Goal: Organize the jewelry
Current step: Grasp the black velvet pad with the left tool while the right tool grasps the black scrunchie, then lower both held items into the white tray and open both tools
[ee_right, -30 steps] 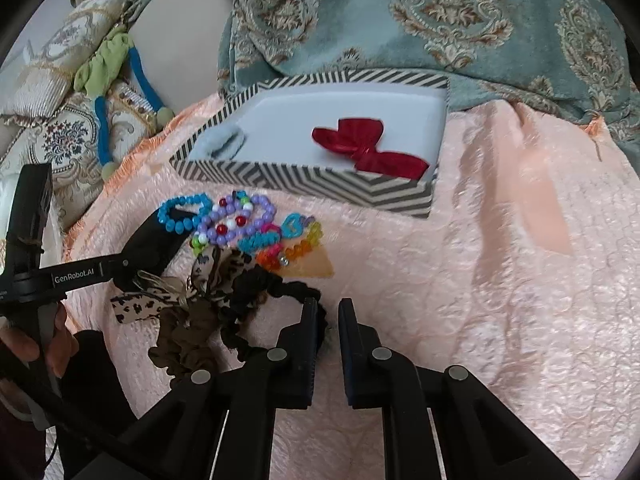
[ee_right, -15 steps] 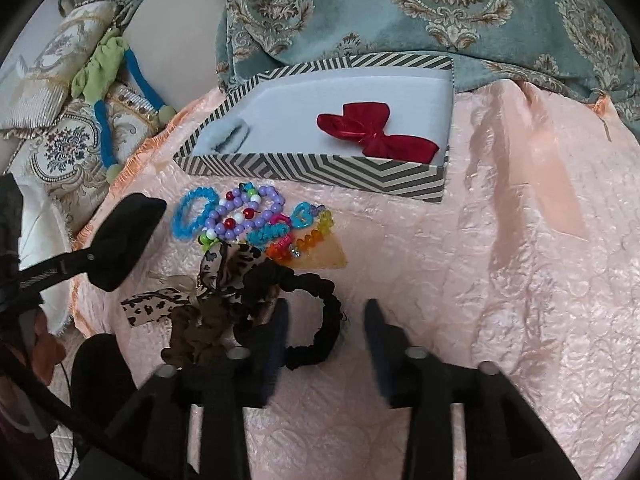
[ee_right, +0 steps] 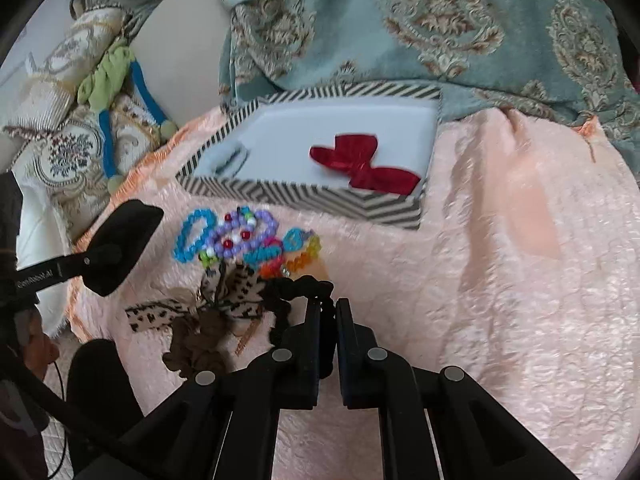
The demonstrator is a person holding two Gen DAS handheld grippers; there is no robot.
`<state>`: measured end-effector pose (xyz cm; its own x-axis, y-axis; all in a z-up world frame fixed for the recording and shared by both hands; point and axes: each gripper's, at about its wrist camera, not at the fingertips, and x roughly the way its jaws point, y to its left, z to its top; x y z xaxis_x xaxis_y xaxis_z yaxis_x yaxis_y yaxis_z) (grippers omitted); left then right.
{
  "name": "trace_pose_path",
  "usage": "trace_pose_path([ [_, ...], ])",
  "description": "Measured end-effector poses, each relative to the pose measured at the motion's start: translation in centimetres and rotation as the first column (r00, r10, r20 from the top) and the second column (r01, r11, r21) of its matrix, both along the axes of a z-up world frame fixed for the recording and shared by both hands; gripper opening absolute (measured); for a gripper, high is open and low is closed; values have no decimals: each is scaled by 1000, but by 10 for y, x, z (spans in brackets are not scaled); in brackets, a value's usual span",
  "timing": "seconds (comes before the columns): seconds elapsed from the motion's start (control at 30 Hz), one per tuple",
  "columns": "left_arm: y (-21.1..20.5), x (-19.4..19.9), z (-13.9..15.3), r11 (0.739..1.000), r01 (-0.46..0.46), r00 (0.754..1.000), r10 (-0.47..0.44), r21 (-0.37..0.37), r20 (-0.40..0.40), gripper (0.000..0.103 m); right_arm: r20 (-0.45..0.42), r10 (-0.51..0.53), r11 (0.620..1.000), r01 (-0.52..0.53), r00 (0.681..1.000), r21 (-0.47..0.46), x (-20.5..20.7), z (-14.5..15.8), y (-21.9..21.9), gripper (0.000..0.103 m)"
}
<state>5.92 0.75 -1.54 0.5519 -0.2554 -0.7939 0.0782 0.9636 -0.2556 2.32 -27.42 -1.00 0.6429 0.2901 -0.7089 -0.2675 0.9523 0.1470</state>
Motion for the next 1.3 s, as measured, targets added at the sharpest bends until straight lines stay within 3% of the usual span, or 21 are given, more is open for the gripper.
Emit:
trace_pose_path([
  [0.43, -14, 14, 12, 1000, 13, 1000, -13, 11, 21, 20, 50, -4, 999, 2, 999, 43, 2, 31, -3, 6],
  [1.3, -54, 85, 19, 997, 51, 998, -53, 54, 33, 20, 79, -85, 995, 81, 993, 60, 69, 57, -29, 6],
])
